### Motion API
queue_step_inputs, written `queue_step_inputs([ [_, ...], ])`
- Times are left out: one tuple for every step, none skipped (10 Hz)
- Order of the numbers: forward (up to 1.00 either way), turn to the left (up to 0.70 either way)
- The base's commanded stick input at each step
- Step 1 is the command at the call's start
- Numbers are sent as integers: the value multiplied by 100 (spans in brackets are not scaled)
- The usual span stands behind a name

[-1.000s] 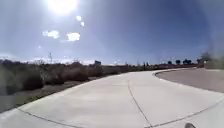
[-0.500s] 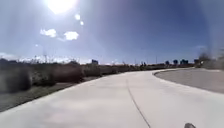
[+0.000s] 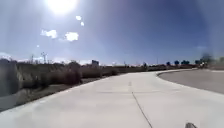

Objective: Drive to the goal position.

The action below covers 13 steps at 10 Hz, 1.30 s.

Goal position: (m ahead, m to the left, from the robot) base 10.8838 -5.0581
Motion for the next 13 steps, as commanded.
queue_step_inputs([
  [100, -38],
  [100, -40],
  [100, -31],
  [100, -22],
  [100, -14],
  [100, -5],
  [100, 0],
  [100, 0],
  [100, 0],
  [100, 0],
  [100, 0],
  [100, 0],
  [100, 0],
])
